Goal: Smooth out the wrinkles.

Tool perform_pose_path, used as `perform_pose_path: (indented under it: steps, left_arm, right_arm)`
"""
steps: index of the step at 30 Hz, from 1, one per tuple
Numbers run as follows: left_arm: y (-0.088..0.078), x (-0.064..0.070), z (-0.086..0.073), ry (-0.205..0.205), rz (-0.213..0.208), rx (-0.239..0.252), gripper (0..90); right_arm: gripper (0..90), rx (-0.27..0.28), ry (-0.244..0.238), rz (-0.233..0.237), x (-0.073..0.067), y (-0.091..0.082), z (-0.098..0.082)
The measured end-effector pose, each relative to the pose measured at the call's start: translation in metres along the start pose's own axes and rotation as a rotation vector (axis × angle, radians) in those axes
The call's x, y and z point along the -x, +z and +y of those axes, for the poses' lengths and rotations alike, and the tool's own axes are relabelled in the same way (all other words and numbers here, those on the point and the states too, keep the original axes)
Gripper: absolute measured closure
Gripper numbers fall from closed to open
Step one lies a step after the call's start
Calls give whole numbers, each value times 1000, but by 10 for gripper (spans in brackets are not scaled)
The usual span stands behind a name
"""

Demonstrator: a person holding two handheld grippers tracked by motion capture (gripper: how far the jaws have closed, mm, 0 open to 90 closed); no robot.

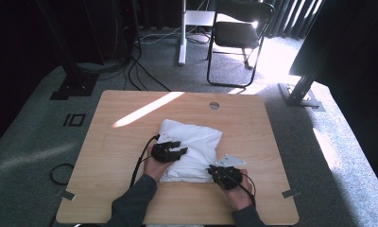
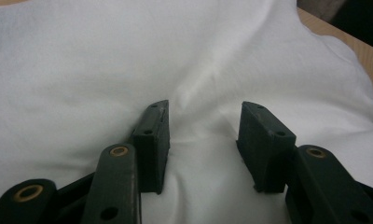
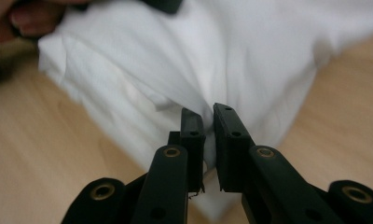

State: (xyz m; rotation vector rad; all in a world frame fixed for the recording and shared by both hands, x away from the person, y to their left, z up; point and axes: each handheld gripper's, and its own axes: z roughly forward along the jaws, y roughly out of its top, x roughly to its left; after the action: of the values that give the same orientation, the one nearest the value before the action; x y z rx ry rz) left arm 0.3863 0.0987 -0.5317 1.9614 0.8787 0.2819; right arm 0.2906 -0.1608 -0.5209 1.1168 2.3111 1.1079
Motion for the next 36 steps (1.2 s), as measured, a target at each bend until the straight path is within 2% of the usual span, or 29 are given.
perform_pose_path:
  steps: [1,2,3,4,5,6,7,8,10,11,12,13,15,16,17,18,19,20,21,22,23,24,26,28,30,32,33,35,36]
  left_arm:
    - [-3,3,2,16,4,2,501]
    - [-3,3,2,16,4,2,495]
    - [-11,8,5,30,10,16,482]
    - [-11,8,5,30,10,16,471]
    - [-20,15,7,36,9,37,463]
    - [-20,15,7,36,9,37,456]
    - [-29,22,8,53,23,56,456]
    - [-29,22,8,53,23,56,457]
    - [-41,30,6,69,21,87,459]
    - [-50,34,4,67,18,117,471]
    - [-50,34,4,67,18,117,472]
    - [-59,39,0,51,-16,143,477]
    - [-59,39,0,51,-16,143,476]
    - [-61,41,-4,41,-63,124,476]
    - [-59,41,-7,31,-79,98,476]
    - [-56,41,-10,26,-79,82,478]
    - [-53,40,-14,10,-98,75,482]
    - [-53,40,-14,10,-98,75,484]
    - [-51,40,-19,-8,-115,69,484]
    - [-49,41,-22,-5,-104,61,485]
    - [-48,41,-24,5,-93,55,484]
    - [-47,40,-24,4,-95,53,483]
    - [-46,41,-26,5,-97,43,481]
    - [-43,47,-28,31,-108,30,474]
    - [-42,54,-30,61,-89,17,462]
    - [-42,60,-33,76,-84,17,449]
    - [-42,62,-35,75,-83,21,449]
    - [-43,67,-40,73,-89,30,450]
    - [-43,67,-40,73,-89,30,450]
  right_arm:
    - [819,-32,-5,-1,1,-6,-8]
    - [819,-32,-5,-1,1,-6,-8]
    - [741,-64,-20,19,3,-10,-12]
    - [741,-64,-20,19,3,-10,-12]
    - [622,-17,-1,27,6,-20,-11]
    - [622,-17,-1,27,6,-20,-11]
    - [537,80,32,32,10,-31,-2]
    - [537,80,32,32,10,-31,-2]
    - [495,167,43,29,13,-38,10]
    - [484,244,29,33,12,-37,26]
    - [484,244,29,33,12,-37,26]
    - [487,254,12,27,9,-30,38]
    - [487,271,17,23,9,-29,43]
    - [485,271,17,23,9,-29,43]
    - [465,339,35,34,10,-32,49]
    - [459,372,46,43,10,-35,52]
    - [457,380,35,48,10,-38,53]
    - [457,380,35,48,10,-38,53]
    - [447,380,3,46,7,-40,53]
    - [444,347,-37,83,4,-45,51]
    - [433,306,-55,100,4,-46,51]
    - [437,258,-87,101,4,-49,48]
    - [437,222,-101,94,6,-54,40]
    - [435,238,-73,75,14,-60,30]
    - [435,258,-44,51,23,-67,26]
    - [436,315,29,76,33,-73,26]
    - [439,330,45,83,34,-73,26]
    - [441,318,37,95,31,-61,28]
    - [441,318,37,95,31,-61,28]
